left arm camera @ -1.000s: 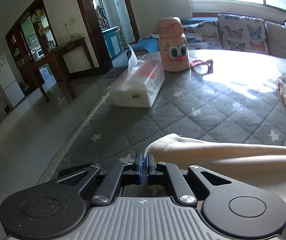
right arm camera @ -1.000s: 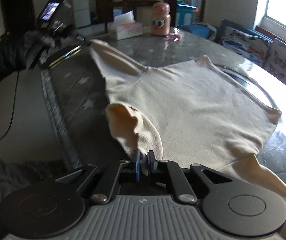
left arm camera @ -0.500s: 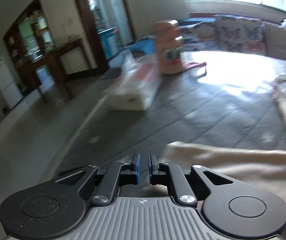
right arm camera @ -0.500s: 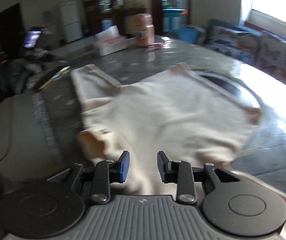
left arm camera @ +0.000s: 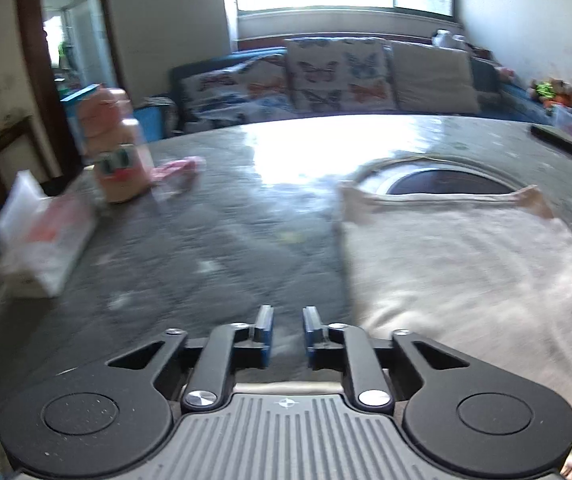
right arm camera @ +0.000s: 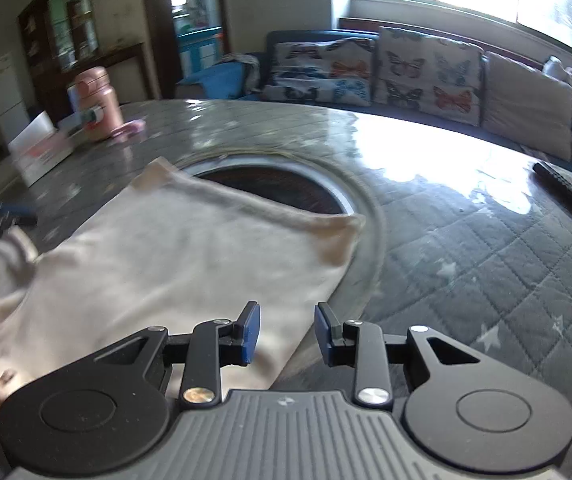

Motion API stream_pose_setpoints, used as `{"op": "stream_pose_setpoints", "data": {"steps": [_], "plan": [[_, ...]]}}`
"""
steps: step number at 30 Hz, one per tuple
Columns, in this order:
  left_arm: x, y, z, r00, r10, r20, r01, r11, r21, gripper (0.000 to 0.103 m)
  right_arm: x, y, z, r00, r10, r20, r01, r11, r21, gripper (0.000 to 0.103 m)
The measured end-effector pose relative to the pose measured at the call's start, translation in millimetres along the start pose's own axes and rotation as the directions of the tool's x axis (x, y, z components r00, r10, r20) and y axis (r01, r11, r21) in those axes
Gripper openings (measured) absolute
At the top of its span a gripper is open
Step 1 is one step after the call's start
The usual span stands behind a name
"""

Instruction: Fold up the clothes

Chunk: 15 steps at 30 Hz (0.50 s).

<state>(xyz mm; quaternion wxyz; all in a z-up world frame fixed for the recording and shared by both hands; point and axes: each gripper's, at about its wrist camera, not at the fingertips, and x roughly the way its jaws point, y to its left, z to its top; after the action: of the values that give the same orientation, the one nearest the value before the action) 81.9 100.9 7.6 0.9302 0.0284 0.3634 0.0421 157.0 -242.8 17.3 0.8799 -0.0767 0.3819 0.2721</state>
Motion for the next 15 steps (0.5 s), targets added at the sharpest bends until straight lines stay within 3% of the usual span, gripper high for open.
{"op": "stream_pose_setpoints", "data": {"steps": [5,15], "plan": [[25.4,-23.0,13.3,1.0,-0.022,-0.004,0.022,0.999,0.025,0.028,31.3,-23.4,17.1,1.0,-0.03,-0.002,0.03,0.997,0.068,0.03],[71.3,-23.1,39.1,0.999,-0.036,-0.015,0.036,0.999,-0.01,0.029,68.2,-39.8,34.7,1.0,-0.024,-0.018,0.026,0.993,0.115,0.022]]}}
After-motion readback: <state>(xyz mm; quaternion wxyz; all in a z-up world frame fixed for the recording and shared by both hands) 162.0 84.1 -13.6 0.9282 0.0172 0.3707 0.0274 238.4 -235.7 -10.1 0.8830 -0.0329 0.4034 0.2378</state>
